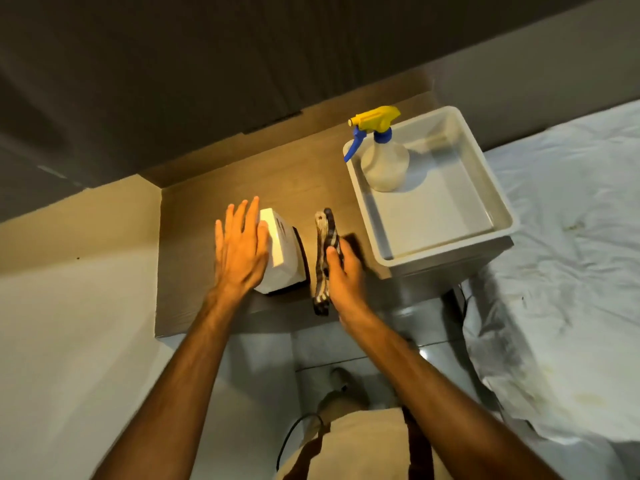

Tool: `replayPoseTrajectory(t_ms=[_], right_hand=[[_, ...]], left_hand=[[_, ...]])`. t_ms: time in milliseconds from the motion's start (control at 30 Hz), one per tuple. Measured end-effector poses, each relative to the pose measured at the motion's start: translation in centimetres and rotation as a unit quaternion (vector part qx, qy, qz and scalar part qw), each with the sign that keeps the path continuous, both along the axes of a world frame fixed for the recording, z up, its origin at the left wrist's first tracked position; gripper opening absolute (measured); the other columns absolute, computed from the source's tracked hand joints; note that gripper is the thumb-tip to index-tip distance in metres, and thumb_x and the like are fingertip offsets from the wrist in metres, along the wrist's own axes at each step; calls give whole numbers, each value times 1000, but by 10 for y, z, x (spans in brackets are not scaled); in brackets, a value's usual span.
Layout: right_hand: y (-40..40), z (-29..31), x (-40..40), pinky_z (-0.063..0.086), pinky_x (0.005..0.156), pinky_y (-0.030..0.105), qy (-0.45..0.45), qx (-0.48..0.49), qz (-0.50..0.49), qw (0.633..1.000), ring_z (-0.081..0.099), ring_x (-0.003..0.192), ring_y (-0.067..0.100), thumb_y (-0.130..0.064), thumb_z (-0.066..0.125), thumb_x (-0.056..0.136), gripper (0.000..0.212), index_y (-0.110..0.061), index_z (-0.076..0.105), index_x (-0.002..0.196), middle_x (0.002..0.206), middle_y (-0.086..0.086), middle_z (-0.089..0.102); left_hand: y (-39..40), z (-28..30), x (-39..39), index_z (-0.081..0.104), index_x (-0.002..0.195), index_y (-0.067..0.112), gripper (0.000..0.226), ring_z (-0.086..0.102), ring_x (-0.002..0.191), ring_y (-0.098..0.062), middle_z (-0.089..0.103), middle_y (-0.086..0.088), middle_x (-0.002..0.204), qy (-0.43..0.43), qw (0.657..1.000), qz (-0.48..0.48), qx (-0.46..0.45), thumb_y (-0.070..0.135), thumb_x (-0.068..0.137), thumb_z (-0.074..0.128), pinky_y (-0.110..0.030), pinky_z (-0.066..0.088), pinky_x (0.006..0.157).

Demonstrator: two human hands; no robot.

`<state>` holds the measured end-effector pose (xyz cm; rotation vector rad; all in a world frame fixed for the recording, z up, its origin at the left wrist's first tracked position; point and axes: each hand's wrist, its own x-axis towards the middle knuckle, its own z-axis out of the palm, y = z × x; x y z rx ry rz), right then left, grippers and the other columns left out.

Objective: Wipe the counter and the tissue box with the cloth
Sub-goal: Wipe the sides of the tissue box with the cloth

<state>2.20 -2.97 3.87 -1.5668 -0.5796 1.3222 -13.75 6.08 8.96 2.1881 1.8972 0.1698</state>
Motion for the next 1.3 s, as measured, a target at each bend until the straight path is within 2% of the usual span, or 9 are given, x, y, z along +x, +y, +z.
replayPoseTrajectory(t_ms=[200, 333, 433, 533, 600, 800, 967, 1133, 1300], right_hand=[[49, 2, -41, 54, 101, 40, 14, -41, 55, 998, 61, 127, 30, -34, 35, 109, 46, -24, 44, 153, 141, 14, 61], [27, 2, -48, 47, 113, 38, -1, 4, 71, 997, 52, 139, 27, -32, 34, 110, 48, -26, 36, 157, 155, 9, 51], [23, 5, -50, 49, 102, 31, -7, 62, 79, 995, 55, 134, 25, -32, 35, 110, 47, -27, 38, 156, 152, 8, 53], [52, 7, -45, 54, 103, 38, -24, 76, 95, 992, 60, 127, 28, -30, 36, 110, 45, -23, 43, 154, 145, 13, 58], [68, 3, -38, 53, 104, 42, -37, 66, 122, 990, 60, 127, 30, -30, 35, 110, 44, -21, 45, 152, 143, 15, 60], [20, -9, -45, 45, 102, 32, -63, 7, 118, 991, 54, 134, 29, -31, 35, 110, 45, -21, 42, 153, 148, 12, 55], [28, 10, -47, 50, 80, 24, -68, 77, 118, 988, 65, 114, 27, -31, 34, 110, 44, -24, 43, 153, 132, 15, 63], [87, 12, -33, 52, 99, 39, -71, 18, 164, 984, 61, 124, 34, -32, 31, 110, 45, -20, 46, 151, 139, 19, 61], [31, -1, -40, 49, 106, 42, -50, -24, 152, 987, 54, 135, 31, -33, 33, 110, 47, -26, 38, 155, 149, 13, 52]], left_hand=[[-3, -4, 3, 28, 161, 20, 64, 21, 160, -28, 34, -9, 167, -7, 1000, 8, 16, 44, 103, 17, -56, 14, 130], [-3, -8, 4, 32, 159, 19, 63, 23, 159, -27, 37, -8, 165, -11, 999, 17, 27, 44, 103, 19, -53, 14, 131], [-3, -9, 3, 34, 158, 19, 62, 24, 159, -26, 39, -8, 165, -21, 999, 23, 29, 43, 103, 20, -52, 14, 132], [-4, -9, 4, 34, 158, 17, 62, 25, 158, -26, 39, -8, 165, -30, 999, 30, 28, 43, 103, 22, -50, 12, 132], [-5, -8, 6, 35, 158, 16, 63, 25, 158, -27, 38, -9, 165, -30, 999, 28, 26, 43, 103, 22, -50, 11, 132], [-4, -7, 9, 36, 157, 15, 61, 25, 158, -29, 39, -11, 164, -5, 999, 20, 32, 39, 103, 21, -53, 11, 132], [-3, -7, 7, 35, 158, 15, 65, 22, 159, -28, 38, -10, 165, -22, 999, 20, 28, 42, 101, 19, -52, 9, 132], [-3, -8, 6, 35, 158, 16, 64, 22, 160, -27, 37, -9, 166, -21, 999, 20, 29, 42, 102, 19, -51, 8, 133], [-1, -10, 4, 36, 158, 15, 64, 24, 159, -29, 38, -11, 165, -8, 999, 13, 34, 40, 102, 19, -53, 9, 132]])
